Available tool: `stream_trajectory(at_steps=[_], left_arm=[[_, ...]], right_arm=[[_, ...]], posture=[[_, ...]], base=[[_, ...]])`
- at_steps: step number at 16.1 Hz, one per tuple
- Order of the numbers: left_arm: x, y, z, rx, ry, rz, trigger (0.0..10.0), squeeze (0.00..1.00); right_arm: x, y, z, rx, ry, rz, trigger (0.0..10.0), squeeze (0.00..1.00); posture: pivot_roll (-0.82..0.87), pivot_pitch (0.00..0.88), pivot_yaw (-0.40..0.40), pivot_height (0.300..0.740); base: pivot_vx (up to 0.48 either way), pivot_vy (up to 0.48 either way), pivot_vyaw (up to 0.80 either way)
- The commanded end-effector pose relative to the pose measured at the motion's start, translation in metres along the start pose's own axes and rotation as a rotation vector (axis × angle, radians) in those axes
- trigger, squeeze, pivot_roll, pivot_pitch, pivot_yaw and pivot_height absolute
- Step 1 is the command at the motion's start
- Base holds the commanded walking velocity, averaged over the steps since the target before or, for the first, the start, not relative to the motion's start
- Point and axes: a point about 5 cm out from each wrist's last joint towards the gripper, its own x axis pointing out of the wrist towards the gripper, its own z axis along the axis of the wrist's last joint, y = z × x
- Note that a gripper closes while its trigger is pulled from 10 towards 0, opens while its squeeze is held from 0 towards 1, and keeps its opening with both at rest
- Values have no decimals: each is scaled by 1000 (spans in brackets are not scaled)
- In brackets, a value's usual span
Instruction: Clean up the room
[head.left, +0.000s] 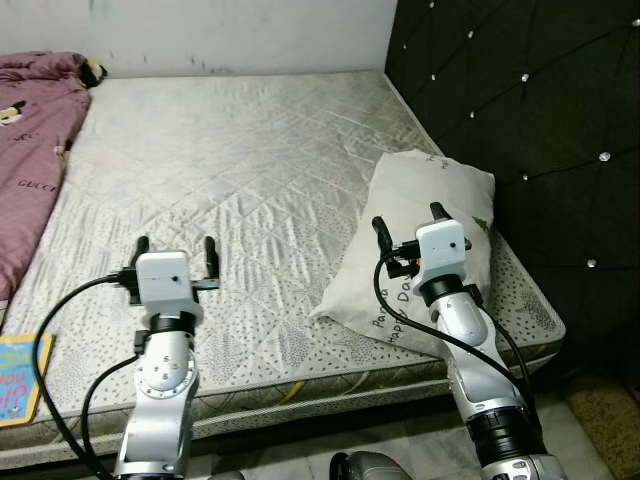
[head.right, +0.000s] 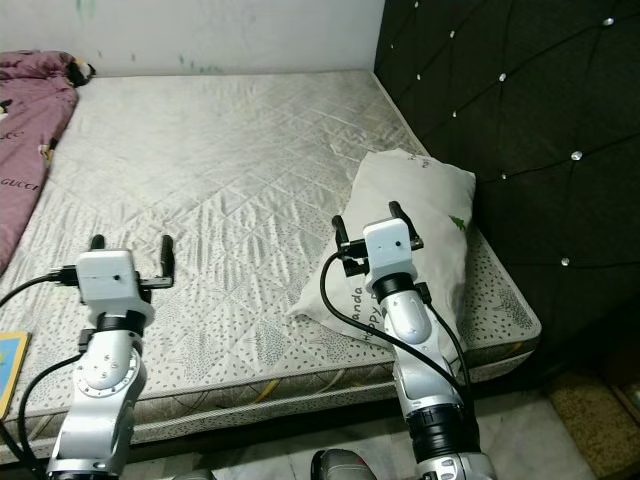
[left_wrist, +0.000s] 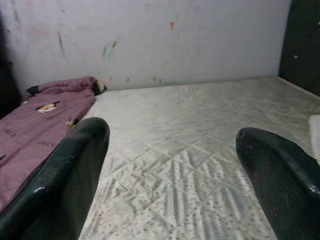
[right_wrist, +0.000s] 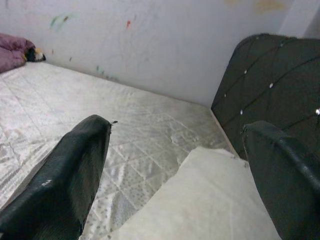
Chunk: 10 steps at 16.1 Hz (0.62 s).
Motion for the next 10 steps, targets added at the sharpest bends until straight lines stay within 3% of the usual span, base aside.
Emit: stream_trajectory(at_steps=[1,4,6,10], left_arm=[[-2,0,4,-5,-13,-5,10000,0],[-1,-2,4,2,-11,-14,10000,0],[-1,-4,5,2,-13,-25,10000,0],[0,-6,6,-4,-14,-36,10000,0]], right_arm=[[-2,-4,-1,-2,5,-7,10000,0],[-2,-3,0,-2,8,-2,10000,0],[-2,-2,0,-4,8,4,10000,0],[-4,-4,0,-42,13,14,10000,0]], posture=[[-19,0,-10,740],[-20,0,-13,740],[-20,0,-13,740],[-33,0,-23,740]], base=[[0,0,0],[0,0,0],[0,0,-738],[0,0,134]])
